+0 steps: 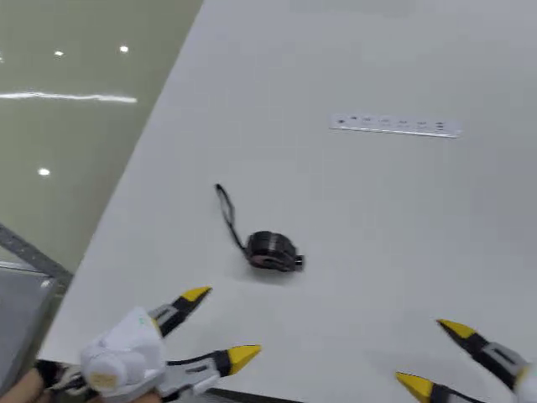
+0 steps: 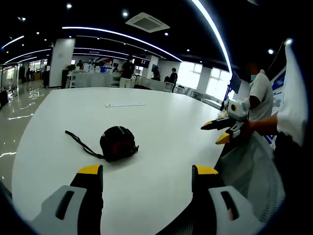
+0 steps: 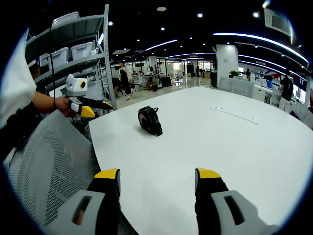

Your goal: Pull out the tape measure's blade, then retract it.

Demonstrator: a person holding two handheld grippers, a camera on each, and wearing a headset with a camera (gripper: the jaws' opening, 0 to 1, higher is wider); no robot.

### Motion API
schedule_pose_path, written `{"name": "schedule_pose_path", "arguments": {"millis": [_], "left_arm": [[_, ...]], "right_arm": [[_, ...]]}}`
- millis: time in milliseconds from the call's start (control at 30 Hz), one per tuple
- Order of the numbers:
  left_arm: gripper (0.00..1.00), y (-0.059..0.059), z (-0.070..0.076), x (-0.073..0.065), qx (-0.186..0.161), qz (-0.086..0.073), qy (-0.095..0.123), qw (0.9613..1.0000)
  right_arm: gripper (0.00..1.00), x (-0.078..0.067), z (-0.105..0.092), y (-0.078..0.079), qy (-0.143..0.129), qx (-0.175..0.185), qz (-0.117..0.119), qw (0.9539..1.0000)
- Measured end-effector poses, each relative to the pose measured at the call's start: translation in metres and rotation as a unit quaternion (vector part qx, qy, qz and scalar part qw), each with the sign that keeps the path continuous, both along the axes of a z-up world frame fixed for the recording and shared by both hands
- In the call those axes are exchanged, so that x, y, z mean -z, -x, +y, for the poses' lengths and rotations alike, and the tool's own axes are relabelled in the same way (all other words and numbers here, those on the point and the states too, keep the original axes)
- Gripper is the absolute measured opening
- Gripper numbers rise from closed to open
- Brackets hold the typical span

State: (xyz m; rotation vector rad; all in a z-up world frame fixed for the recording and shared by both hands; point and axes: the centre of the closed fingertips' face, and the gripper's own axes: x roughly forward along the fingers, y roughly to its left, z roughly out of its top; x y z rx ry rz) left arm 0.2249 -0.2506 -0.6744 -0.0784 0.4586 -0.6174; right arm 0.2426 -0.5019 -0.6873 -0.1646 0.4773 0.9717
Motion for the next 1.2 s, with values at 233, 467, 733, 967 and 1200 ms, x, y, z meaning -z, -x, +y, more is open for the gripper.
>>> {"name": "schedule_pose_path", "arguments": {"millis": [233, 467, 733, 967, 1200], "left_arm": [[0.72, 0.000, -0.002, -0.001, 0.004, 0.000, 0.000, 1.0000], [0.72, -0.002, -0.007, -0.006, 0.007, 0.001, -0.002, 1.0000], [0.72, -0.001, -0.008, -0.006, 0.008, 0.004, -0.002, 1.0000], [0.72, -0.005, -0.002, -0.002, 0.012, 0.008, -0.006, 0.9999], [0.72, -0.015, 0.003, 0.000, 0.018, 0.006, -0.013, 0.9997]], "right_arm": [[0.62, 0.000, 0.000, -0.001, -0.001, 0.002, -0.003, 1.0000], [0.62, 0.001, -0.002, -0.003, -0.004, 0.007, -0.004, 1.0000], [0.62, 0.004, 0.000, -0.003, -0.004, 0.004, -0.002, 1.0000], [0.60, 0.004, 0.004, -0.005, -0.013, -0.002, -0.004, 0.9999], [0.59, 0.003, 0.012, -0.009, -0.019, -0.016, -0.009, 0.9996]]}}
